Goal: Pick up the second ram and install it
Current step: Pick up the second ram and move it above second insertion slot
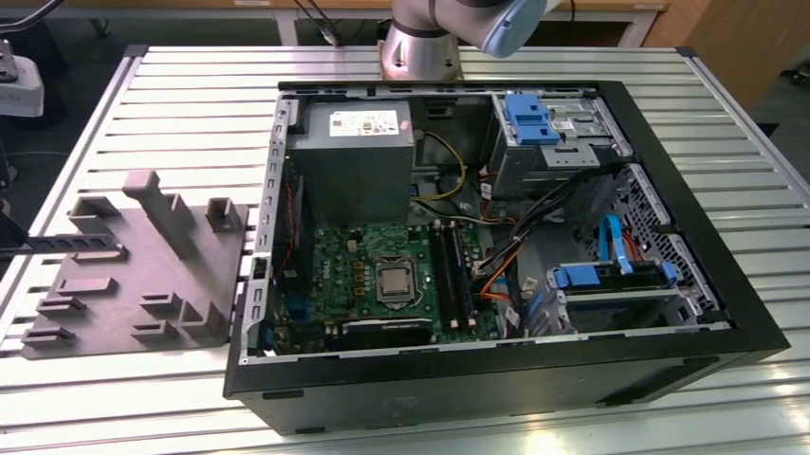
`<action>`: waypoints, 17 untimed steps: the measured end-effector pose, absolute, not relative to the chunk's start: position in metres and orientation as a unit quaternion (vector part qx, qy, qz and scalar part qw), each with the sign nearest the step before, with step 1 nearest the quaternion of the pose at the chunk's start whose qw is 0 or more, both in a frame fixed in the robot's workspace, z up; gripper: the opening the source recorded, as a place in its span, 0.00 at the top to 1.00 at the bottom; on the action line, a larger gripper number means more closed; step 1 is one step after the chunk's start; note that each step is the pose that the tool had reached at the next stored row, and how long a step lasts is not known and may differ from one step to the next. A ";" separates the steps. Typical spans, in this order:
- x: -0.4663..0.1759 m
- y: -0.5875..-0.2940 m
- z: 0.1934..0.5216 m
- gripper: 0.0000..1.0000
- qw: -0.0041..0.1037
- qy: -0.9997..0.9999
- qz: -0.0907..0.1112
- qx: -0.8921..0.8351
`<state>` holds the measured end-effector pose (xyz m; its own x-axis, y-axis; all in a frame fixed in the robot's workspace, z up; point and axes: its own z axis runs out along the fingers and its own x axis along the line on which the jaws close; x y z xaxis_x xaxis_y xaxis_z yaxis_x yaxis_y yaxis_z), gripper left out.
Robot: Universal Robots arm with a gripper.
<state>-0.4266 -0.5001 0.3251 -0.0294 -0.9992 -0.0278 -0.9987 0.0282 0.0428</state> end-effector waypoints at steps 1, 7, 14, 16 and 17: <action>-0.427 -0.500 0.325 0.88 0.005 -0.717 -0.025 0.697; -0.427 -0.500 0.327 0.88 0.005 -0.717 -0.025 0.697; -0.427 -0.500 0.329 0.88 0.005 -0.717 -0.025 0.697; -0.427 -0.500 0.330 0.88 0.005 -0.717 -0.025 0.697; -0.427 -0.500 0.330 0.88 0.005 -0.717 -0.025 0.697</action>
<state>-0.4266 -0.5001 0.3301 -0.0294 -0.9992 -0.0278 -0.9987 0.0282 0.0428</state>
